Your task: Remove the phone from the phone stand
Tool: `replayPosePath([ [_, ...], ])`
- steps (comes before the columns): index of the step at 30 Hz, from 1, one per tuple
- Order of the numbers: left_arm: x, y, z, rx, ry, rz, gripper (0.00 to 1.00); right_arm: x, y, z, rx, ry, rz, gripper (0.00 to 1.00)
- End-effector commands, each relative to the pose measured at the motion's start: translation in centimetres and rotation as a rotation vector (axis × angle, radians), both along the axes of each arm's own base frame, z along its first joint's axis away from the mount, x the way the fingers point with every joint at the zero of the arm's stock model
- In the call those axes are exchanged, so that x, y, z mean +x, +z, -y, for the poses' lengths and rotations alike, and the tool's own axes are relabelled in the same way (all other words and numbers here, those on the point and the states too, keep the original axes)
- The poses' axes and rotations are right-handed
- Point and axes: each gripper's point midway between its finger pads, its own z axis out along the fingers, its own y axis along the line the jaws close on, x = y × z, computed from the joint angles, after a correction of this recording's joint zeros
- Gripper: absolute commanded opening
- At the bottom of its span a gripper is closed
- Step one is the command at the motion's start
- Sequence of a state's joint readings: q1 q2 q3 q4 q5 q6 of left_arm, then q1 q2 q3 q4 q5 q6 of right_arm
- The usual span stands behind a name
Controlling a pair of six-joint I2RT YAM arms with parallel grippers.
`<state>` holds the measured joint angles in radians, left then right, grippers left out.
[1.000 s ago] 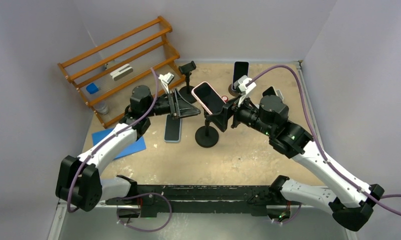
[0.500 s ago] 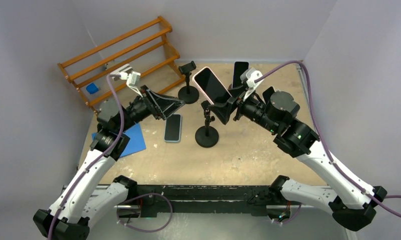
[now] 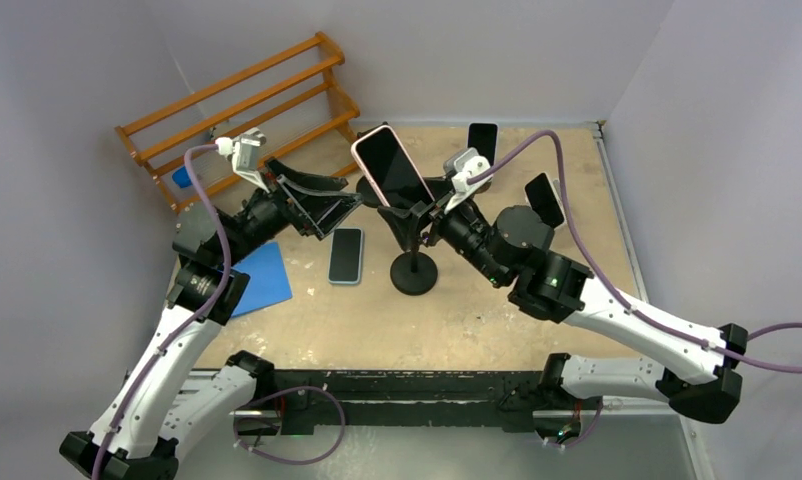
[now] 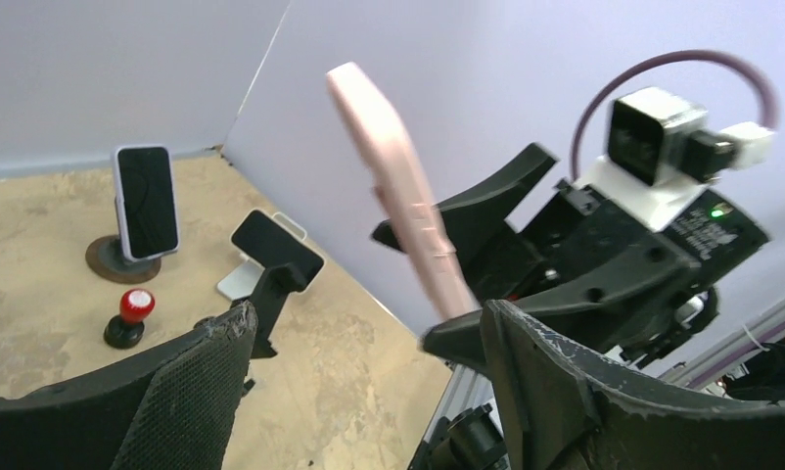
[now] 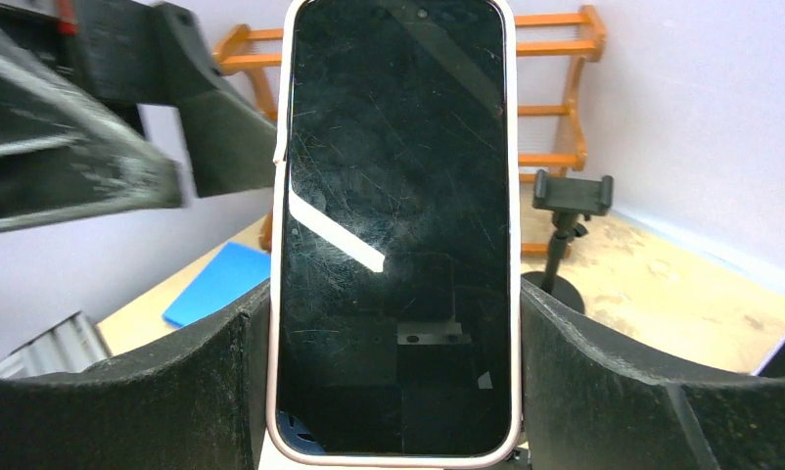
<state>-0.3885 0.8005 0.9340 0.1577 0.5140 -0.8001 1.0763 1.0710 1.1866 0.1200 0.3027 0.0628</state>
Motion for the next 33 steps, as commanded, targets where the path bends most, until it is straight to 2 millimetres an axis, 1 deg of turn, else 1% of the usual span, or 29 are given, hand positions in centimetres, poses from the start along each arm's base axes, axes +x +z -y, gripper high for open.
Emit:
replayPosePath([
  [1,-1.6,3.1,0.1,-0.021,-0.049,0.068,0.82,0.9,5.3,1.9,0.216,-0.147,0.085,0.00],
  [5,-1.5,3.0,0.4,-0.029,-0.071,0.046,0.82,0.5,4.5,1.1,0.217,-0.147,0.080,0.00],
  [8,-1.6,3.2,0.6,-0.039,-0.091,0.060,0.78,0.5,4.1,0.9,0.214,-0.159,0.071,0.00],
  [17,0.2,3.4,1.4,-0.086,-0.098,-0.004,0.69,0.6,3.5,1.0,0.210,-0.206,0.055,0.00],
  [27,0.4,4.7,1.8,-0.136,-0.133,-0.018,0.67,0.9,3.0,0.5,0.186,-0.245,0.046,0.00],
  [33,1.0,4.5,2.0,-0.140,-0.138,-0.054,0.65,0.7,2.9,-0.1,0.181,-0.242,0.048,0.00],
])
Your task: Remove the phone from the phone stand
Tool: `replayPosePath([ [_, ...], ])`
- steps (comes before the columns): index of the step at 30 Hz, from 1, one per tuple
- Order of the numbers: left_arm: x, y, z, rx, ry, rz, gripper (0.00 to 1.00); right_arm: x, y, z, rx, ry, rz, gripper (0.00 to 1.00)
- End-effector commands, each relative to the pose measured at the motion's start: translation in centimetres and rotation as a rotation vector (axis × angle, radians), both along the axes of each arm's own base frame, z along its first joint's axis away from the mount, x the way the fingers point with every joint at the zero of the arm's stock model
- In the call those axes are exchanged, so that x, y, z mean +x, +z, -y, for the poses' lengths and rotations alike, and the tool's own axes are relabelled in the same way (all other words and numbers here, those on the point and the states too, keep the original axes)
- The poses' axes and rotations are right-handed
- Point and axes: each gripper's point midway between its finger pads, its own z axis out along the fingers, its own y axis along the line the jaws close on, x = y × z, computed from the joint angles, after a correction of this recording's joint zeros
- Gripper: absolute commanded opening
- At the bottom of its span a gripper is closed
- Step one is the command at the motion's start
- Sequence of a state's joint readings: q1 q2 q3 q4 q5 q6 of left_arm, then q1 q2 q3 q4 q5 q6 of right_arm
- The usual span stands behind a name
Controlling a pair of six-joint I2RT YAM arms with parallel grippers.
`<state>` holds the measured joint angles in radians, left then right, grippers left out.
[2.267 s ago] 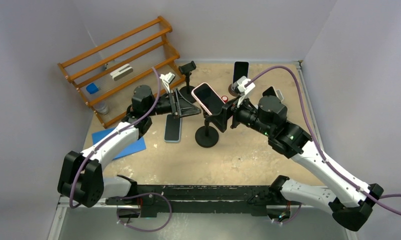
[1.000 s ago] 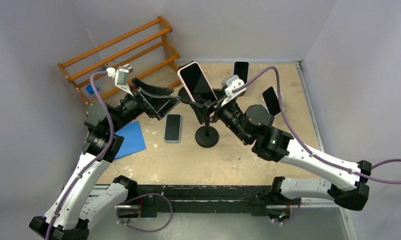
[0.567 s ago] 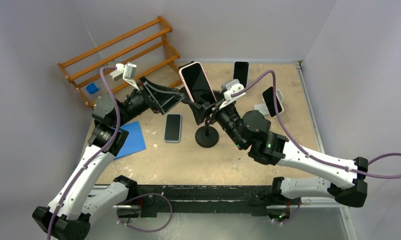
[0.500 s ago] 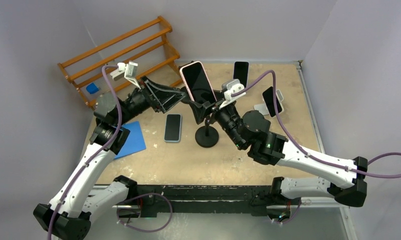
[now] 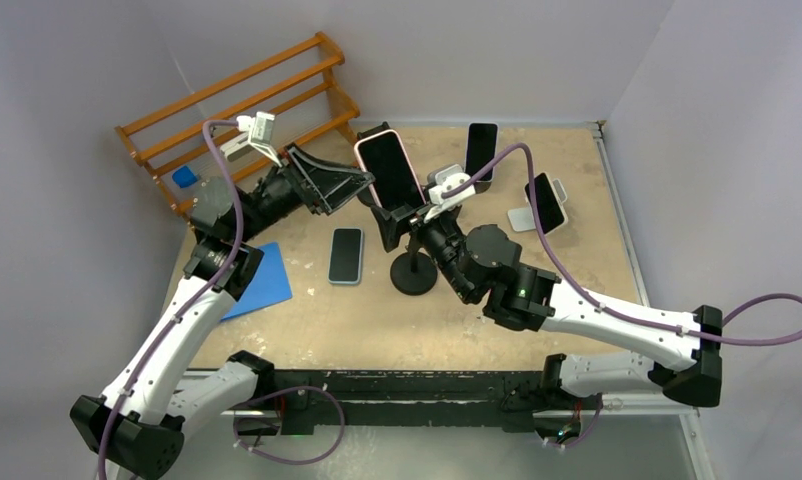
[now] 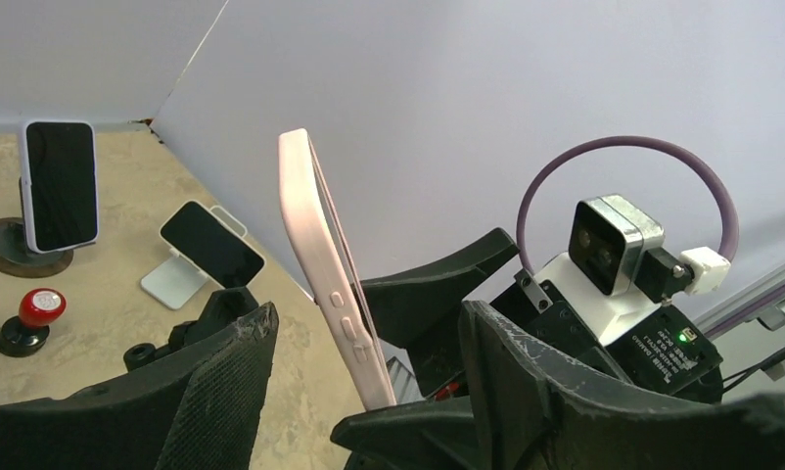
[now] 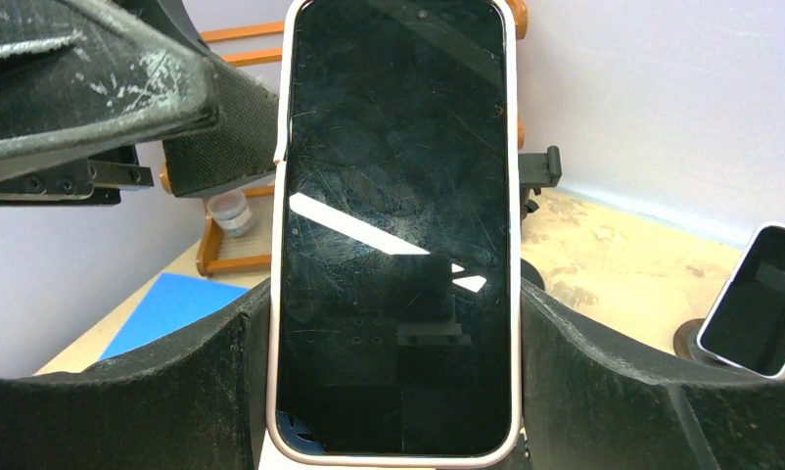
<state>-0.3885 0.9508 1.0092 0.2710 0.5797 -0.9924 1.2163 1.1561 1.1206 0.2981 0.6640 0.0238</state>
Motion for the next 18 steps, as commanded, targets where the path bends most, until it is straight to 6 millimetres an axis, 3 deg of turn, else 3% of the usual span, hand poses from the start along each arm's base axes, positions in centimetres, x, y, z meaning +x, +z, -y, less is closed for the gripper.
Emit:
replayPosePath([
  [1,-0.58,2.58,0.04,-0.040,-0.024,0.045,0.65,-0.35,5.20,0.92,0.162,-0.019,0.068,0.00],
  [18,-0.02,1.68,0.98,-0.031,-0.077,-0.005,0.47,-0.41,4.78,0.39,0.148,-0.014,0.062,0.00],
])
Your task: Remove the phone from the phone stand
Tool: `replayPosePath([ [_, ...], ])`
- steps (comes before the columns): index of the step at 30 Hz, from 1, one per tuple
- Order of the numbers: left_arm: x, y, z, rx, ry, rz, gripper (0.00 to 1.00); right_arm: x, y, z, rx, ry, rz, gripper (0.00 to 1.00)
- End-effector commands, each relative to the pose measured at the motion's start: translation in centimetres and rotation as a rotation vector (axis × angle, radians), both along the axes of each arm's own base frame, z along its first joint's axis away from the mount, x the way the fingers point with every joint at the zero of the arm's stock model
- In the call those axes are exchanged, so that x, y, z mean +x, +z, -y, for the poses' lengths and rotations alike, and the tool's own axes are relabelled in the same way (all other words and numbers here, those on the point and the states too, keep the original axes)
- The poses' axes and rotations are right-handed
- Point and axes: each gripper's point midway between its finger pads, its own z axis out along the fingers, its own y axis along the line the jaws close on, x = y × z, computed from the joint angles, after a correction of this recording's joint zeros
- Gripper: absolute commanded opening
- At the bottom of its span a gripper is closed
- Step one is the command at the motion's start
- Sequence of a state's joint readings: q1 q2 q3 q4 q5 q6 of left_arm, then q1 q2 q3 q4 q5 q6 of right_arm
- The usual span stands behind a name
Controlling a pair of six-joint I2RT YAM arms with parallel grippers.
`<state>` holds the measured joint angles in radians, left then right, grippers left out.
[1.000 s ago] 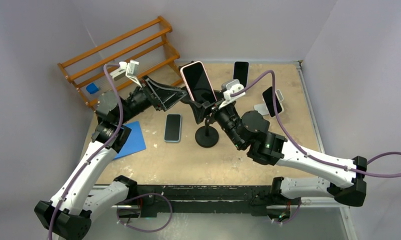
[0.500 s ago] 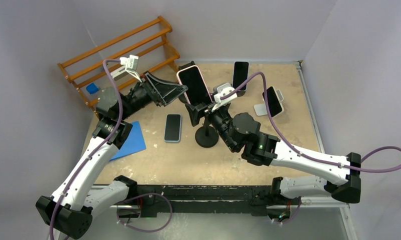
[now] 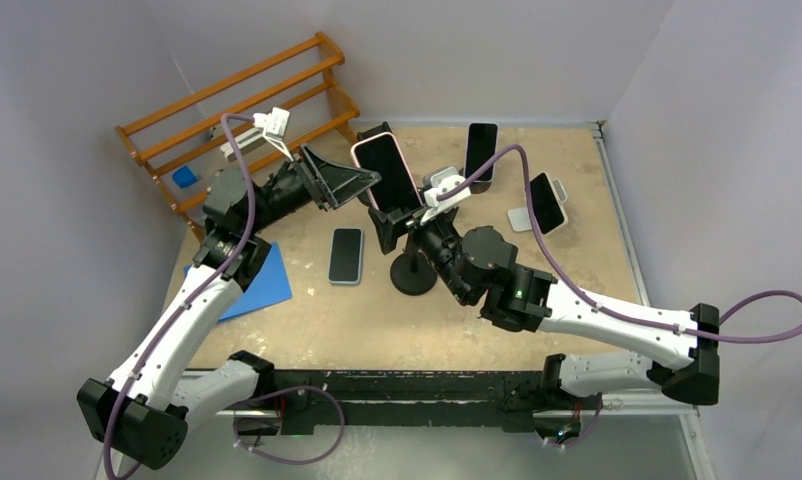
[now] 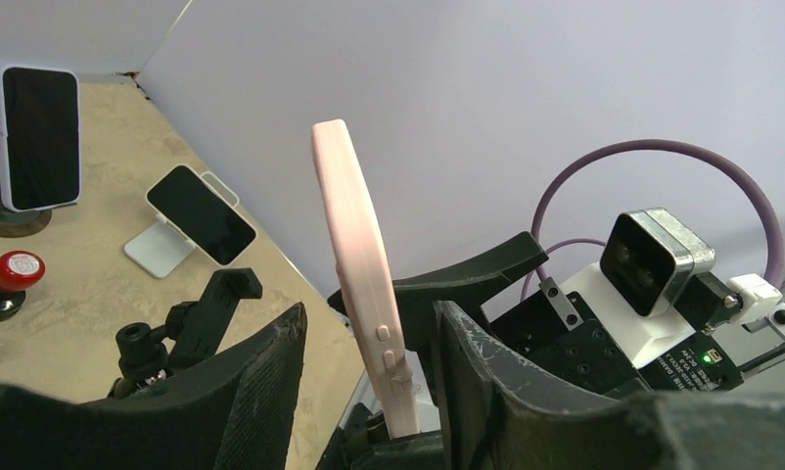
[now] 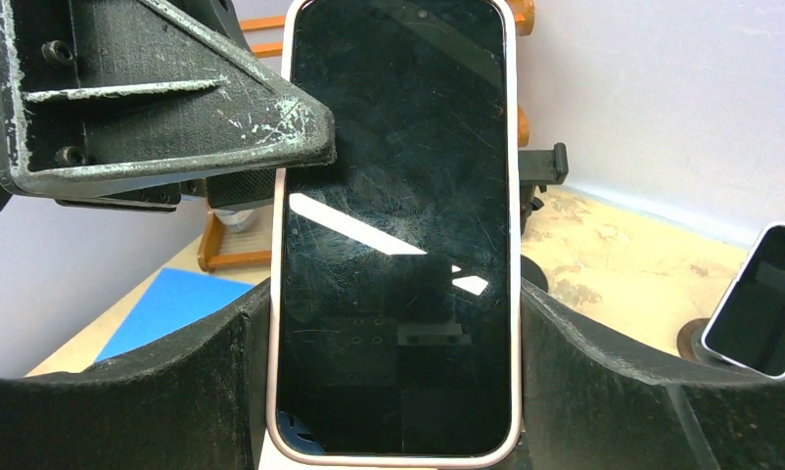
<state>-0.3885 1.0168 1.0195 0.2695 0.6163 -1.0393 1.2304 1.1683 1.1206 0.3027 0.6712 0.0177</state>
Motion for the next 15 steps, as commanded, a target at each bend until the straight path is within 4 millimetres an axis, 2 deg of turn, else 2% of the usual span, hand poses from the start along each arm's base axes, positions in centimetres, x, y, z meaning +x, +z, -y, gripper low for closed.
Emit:
replayPosePath([
  [1,-1.19,3.15,-0.06,-0.041,-0.032,0.079,0.46,-0.15,5.12,0.89,0.158,-0.019,0.061,0.00],
  [15,-0.98,2.66,0.22,-0.033,-0.044,0.062,0.31,-0.20,4.89,0.71,0.144,-0.014,0.058,0.00],
])
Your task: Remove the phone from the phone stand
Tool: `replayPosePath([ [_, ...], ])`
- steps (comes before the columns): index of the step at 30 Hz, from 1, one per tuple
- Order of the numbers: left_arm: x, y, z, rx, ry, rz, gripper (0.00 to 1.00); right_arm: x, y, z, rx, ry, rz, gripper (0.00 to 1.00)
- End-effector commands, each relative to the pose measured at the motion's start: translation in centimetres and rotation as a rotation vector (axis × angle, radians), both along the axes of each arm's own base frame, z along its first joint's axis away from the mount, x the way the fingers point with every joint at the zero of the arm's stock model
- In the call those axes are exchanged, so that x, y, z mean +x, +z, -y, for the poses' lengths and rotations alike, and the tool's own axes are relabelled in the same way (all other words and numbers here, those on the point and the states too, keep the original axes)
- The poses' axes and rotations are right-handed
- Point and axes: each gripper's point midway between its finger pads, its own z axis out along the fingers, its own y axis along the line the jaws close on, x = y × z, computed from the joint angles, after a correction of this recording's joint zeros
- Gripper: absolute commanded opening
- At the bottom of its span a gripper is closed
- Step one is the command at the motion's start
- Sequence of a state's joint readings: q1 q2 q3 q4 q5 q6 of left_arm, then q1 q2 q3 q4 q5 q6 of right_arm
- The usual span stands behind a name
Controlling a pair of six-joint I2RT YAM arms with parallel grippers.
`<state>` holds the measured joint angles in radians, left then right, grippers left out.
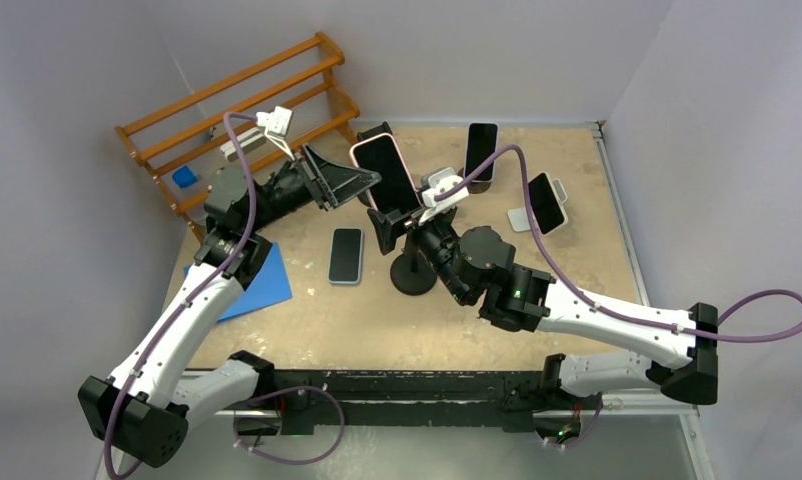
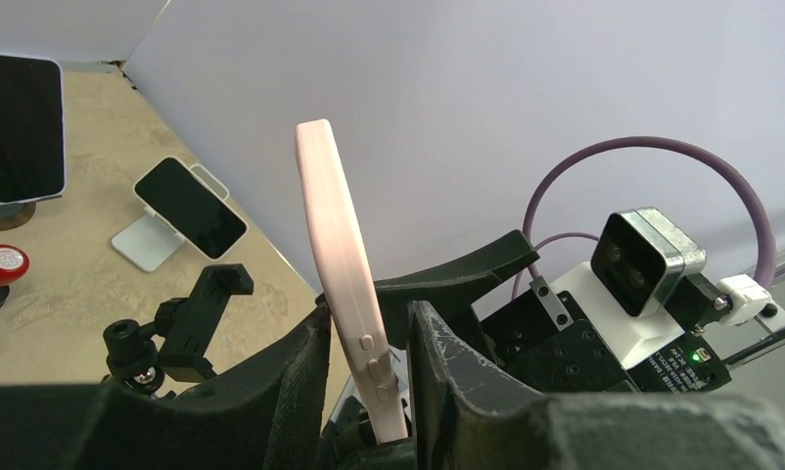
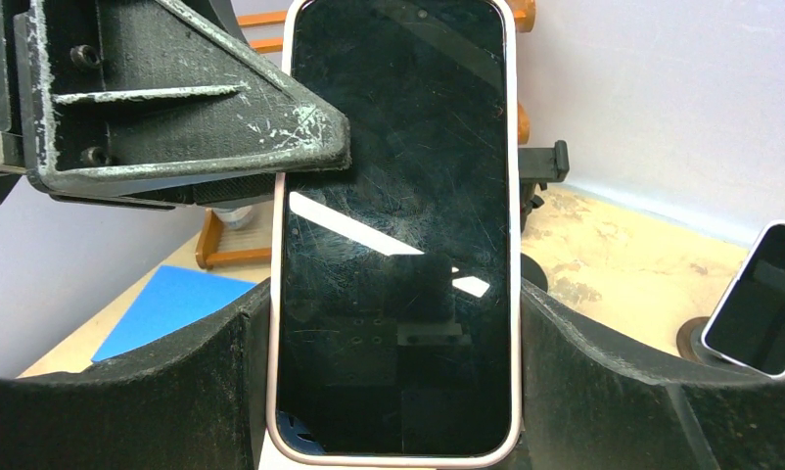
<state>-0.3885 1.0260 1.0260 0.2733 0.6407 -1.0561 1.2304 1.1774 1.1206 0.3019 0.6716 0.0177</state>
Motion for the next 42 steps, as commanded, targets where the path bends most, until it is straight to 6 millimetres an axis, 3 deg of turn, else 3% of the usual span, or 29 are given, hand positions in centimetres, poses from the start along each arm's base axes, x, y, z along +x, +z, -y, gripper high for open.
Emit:
replayPosePath([
  [1,-0.7,2.5,0.0,-0.030,-0.017,0.069,0.30,-0.3,5.3,0.9,0.153,-0.012,0.062,0.00],
  [5,-0.5,2.3,0.0,-0.025,-0.013,0.059,0.25,-0.3,5.1,0.8,0.148,-0.013,0.059,0.00],
  [11,-0.2,2.1,0.0,-0.020,-0.006,0.054,0.03,-0.3,4.9,0.8,0.133,-0.006,0.055,0.00],
  [13,-0.2,2.1,0.0,-0.019,-0.002,0.053,0.00,-0.5,4.7,0.7,0.128,0.003,0.055,0.02],
  [19,-0.1,2.2,-0.3,-0.021,0.021,0.052,0.00,-0.9,4.3,0.5,0.102,0.036,0.052,0.50],
  [25,0.0,2.2,-0.6,-0.032,0.049,0.051,0.00,-1.4,4.2,0.3,0.100,0.072,0.047,0.79],
  [36,-0.5,2.6,-1.1,-0.049,0.067,0.077,0.00,-1.9,3.9,-0.3,0.085,0.116,0.031,0.94],
  [42,-0.7,2.8,-1.9,-0.033,0.123,0.097,0.00,-2.5,5.3,0.9,0.114,0.123,0.039,0.99],
])
